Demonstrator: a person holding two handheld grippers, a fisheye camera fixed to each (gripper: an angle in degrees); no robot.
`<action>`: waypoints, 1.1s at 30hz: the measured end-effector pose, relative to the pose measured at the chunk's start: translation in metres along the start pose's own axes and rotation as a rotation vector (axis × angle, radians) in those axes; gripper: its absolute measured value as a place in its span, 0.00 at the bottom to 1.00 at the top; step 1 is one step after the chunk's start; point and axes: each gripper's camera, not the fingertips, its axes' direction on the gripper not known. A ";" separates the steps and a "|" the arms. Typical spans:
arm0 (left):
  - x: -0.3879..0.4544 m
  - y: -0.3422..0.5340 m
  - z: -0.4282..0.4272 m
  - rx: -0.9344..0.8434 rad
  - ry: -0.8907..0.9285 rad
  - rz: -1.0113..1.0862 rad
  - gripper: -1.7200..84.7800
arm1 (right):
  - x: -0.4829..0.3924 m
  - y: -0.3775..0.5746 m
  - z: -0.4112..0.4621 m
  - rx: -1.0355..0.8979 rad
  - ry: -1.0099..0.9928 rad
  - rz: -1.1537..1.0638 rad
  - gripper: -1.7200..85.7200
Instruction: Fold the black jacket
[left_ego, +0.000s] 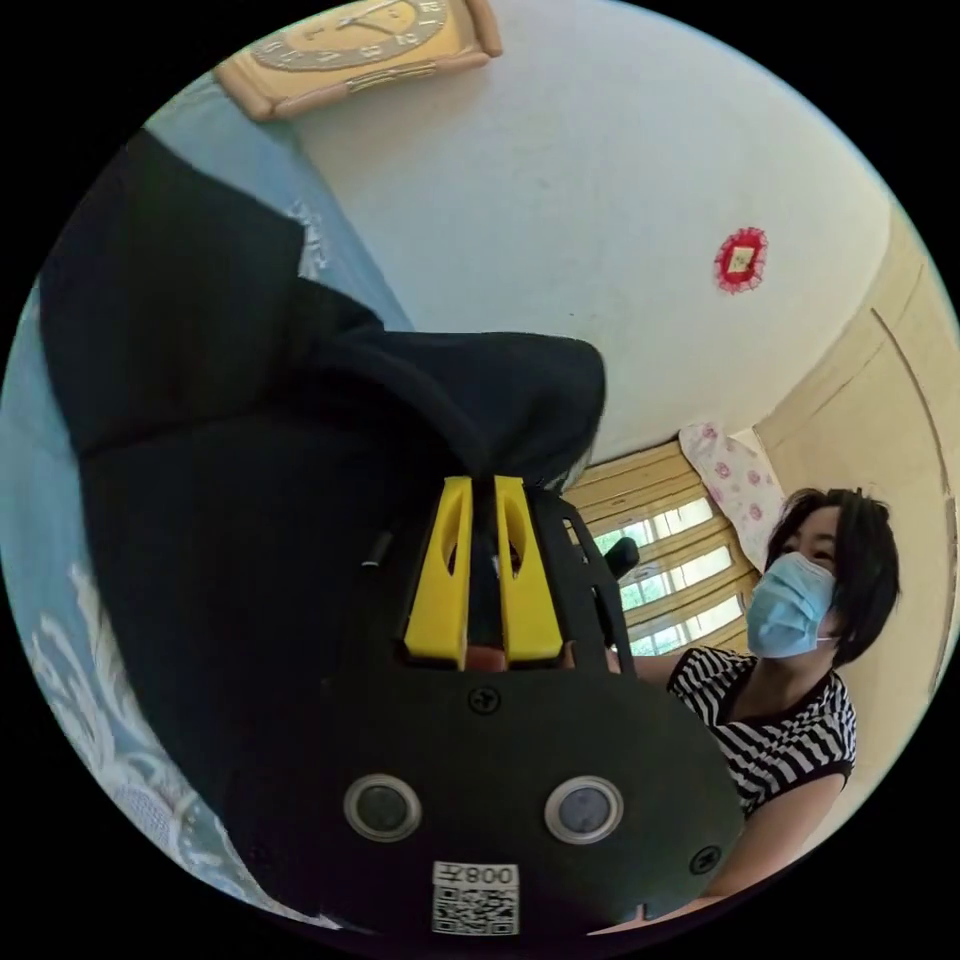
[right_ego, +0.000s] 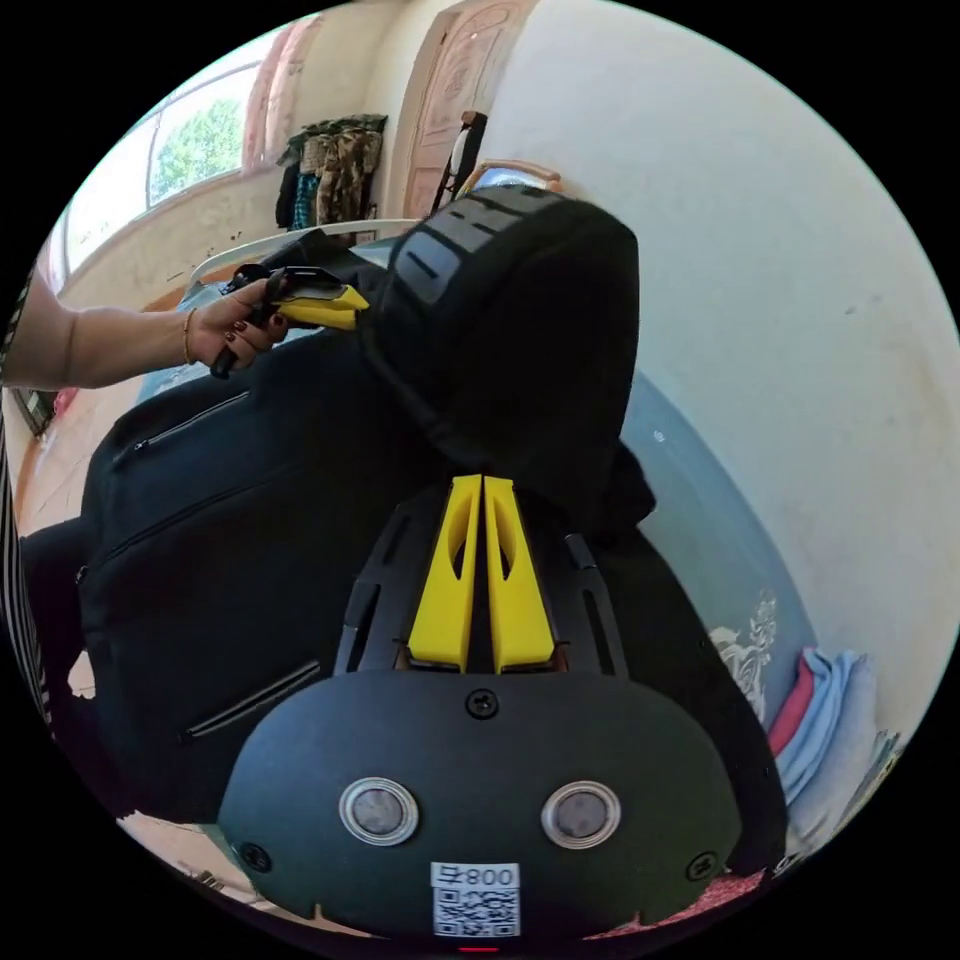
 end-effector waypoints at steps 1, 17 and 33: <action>-0.007 0.016 -0.012 0.035 -0.035 -0.033 0.10 | 0.002 0.004 0.010 -0.026 -0.048 0.025 0.02; -0.033 0.030 0.031 0.043 -0.137 -0.001 0.09 | 0.071 0.001 0.042 -0.062 0.177 0.066 0.03; -0.019 0.119 0.115 -0.262 -0.416 0.320 0.04 | 0.185 0.092 -0.024 0.168 -0.340 0.397 0.03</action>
